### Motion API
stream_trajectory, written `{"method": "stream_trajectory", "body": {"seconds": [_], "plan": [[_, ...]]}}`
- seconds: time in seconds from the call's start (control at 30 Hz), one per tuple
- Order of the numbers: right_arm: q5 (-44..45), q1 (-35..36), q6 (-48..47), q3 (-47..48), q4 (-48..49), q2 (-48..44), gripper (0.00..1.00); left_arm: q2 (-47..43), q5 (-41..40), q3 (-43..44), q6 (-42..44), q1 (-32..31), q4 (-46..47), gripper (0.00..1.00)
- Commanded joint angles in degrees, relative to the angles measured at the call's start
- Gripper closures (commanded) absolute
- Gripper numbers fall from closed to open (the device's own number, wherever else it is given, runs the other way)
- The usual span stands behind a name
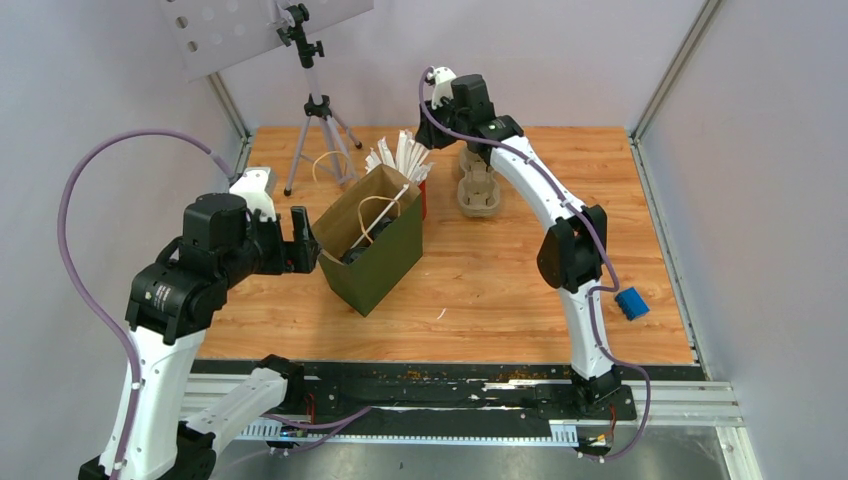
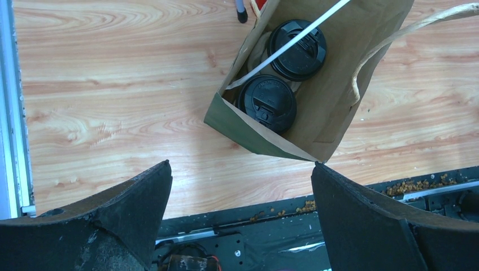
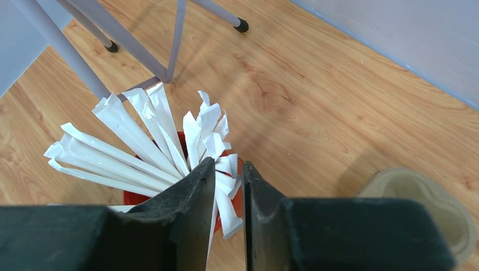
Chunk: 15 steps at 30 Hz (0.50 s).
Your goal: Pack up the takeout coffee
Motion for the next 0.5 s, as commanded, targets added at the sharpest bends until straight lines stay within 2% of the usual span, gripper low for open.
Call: {"method": "stream_trajectory", "body": {"seconds": [0.0, 0.23, 0.47], "plan": [[-0.2, -0.3, -0.8, 1.2, 3.1, 0.1, 0.79, -0.1, -0.1, 2.2, 0.8, 0.3, 0.3, 0.00], [-0.8, -0.3, -0.9, 2.1, 5.1, 1.0, 0.98, 0.2, -0.3, 3.2, 1.5, 0.3, -0.3, 0.00], [0.3, -0.3, -2.9, 2.5, 5.2, -1.4, 1.00, 0.1, -0.5, 3.1, 1.7, 0.3, -0.3, 0.00]]}}
